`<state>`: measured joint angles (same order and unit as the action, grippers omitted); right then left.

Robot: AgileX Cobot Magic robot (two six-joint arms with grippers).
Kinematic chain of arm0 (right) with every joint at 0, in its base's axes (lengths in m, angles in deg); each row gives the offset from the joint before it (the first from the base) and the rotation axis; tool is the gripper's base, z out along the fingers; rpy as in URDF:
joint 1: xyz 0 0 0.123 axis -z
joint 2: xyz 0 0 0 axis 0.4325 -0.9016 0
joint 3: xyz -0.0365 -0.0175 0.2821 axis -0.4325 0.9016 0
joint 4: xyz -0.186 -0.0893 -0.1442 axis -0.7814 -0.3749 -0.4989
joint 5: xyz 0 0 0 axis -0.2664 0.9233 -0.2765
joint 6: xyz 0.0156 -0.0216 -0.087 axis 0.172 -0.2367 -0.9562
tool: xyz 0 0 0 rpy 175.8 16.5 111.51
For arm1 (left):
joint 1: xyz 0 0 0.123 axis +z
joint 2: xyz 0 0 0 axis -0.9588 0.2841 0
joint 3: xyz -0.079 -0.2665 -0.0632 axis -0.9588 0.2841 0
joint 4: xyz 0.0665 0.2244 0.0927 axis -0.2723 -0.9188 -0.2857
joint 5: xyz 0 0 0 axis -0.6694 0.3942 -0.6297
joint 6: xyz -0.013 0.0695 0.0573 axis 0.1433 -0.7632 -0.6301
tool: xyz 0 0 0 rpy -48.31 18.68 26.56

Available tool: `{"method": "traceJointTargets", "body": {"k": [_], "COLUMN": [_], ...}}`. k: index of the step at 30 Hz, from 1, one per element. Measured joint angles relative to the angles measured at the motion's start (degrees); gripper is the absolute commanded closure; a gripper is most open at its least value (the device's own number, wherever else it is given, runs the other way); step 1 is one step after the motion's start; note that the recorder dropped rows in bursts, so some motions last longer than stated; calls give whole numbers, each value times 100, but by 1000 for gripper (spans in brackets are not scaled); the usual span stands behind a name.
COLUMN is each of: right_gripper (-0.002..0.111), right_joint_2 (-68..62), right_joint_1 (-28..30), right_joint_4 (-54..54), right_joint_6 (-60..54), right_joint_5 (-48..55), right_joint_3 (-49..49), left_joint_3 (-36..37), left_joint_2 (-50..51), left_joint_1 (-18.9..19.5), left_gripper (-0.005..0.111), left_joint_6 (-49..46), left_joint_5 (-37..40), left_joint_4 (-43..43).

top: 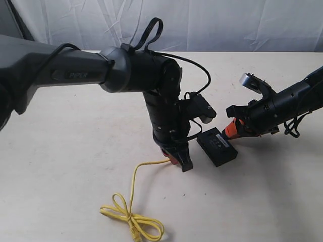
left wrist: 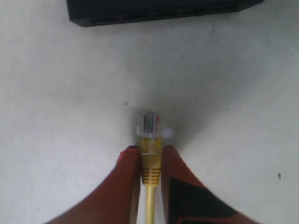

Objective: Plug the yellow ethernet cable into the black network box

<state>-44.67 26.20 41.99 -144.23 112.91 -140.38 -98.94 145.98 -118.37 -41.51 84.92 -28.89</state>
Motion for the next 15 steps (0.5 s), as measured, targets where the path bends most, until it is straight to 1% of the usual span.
{"method": "traceJointTargets", "body": {"k": [9, 15], "right_gripper": [109, 109], "right_joint_2": [0, 0], "right_joint_1": [0, 0], "right_joint_4": [123, 123], "right_joint_6": [0, 0], "right_joint_5": [89, 98], "right_joint_3": [0, 0], "left_joint_3": [-401, -438], "left_joint_2": [208, 355], "left_joint_1": [-64, -64], "left_gripper": [107, 107], "left_joint_6": [73, 84], "left_joint_5": [-173, -186], "left_joint_4": [147, 209]}}
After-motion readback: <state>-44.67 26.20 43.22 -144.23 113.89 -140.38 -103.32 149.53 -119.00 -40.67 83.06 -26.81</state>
